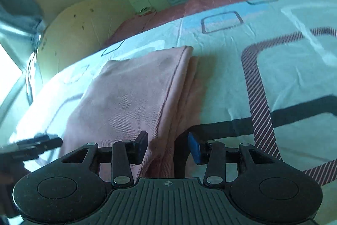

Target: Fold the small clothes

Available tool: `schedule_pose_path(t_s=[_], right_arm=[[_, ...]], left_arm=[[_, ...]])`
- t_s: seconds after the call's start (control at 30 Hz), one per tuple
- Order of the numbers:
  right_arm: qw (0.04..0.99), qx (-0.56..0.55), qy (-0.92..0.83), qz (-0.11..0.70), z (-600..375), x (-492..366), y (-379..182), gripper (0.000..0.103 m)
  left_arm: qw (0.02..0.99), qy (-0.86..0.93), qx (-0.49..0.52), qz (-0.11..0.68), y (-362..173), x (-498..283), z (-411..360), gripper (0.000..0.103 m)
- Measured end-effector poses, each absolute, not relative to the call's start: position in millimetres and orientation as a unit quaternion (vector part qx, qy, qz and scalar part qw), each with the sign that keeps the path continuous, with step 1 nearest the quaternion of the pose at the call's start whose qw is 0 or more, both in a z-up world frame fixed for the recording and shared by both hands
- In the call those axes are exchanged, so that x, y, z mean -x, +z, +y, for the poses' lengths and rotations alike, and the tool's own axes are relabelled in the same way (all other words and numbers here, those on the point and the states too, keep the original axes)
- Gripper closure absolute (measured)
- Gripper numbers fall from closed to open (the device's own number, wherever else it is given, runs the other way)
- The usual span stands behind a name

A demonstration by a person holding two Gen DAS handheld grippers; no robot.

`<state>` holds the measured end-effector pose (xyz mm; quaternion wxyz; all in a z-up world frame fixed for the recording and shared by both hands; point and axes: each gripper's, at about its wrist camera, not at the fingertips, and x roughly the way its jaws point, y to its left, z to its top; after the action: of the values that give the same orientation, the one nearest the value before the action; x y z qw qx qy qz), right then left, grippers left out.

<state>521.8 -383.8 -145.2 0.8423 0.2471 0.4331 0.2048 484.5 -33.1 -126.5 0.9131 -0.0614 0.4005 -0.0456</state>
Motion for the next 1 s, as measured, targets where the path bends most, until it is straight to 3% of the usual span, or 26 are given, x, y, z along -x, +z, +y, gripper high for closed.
schedule_pose_path(t_s=[0.1, 0.13, 0.17, 0.53, 0.8, 0.83, 0.87, 0.9, 1.0], right_arm=[[0.809, -0.31, 0.226, 0.446, -396.6, -546.5, -163.5, 0.051], [0.803, -0.32, 0.231, 0.446, -399.7, -552.8, -167.9, 0.038], [0.798, -0.331, 0.24, 0.443, -401.6, -558.0, -170.5, 0.032], [0.743, -0.352, 0.295, 0.487, -391.1, -608.6, -174.9, 0.032], [0.767, -0.314, 0.287, 0.48, -360.7, -605.7, -165.1, 0.033], [0.777, -0.297, 0.28, 0.48, -356.1, -603.0, -162.8, 0.036], [0.79, -0.267, 0.267, 0.483, -348.6, -600.1, -159.5, 0.062], [0.798, -0.242, 0.261, 0.486, -342.8, -598.1, -156.9, 0.075], [0.822, -0.199, 0.245, 0.474, -330.5, -586.7, -145.5, 0.083]], left_arm=[[0.899, -0.057, 0.122, 0.417, -131.6, -509.2, -22.5, 0.015], [0.895, -0.056, 0.138, 0.421, -133.1, -516.1, -19.6, 0.016], [0.891, -0.061, 0.154, 0.423, -134.7, -523.3, -17.5, 0.016], [0.852, -0.13, 0.18, 0.474, -158.6, -571.2, -23.1, 0.017], [0.844, -0.169, 0.162, 0.483, -156.6, -591.4, -32.7, 0.047], [0.849, -0.171, 0.146, 0.479, -154.0, -590.3, -36.3, 0.048], [0.854, -0.172, 0.132, 0.474, -151.0, -588.1, -39.5, 0.052], [0.859, -0.173, 0.115, 0.468, -147.8, -586.1, -43.4, 0.055], [0.873, -0.174, 0.066, 0.451, -137.8, -579.6, -54.4, 0.063]])
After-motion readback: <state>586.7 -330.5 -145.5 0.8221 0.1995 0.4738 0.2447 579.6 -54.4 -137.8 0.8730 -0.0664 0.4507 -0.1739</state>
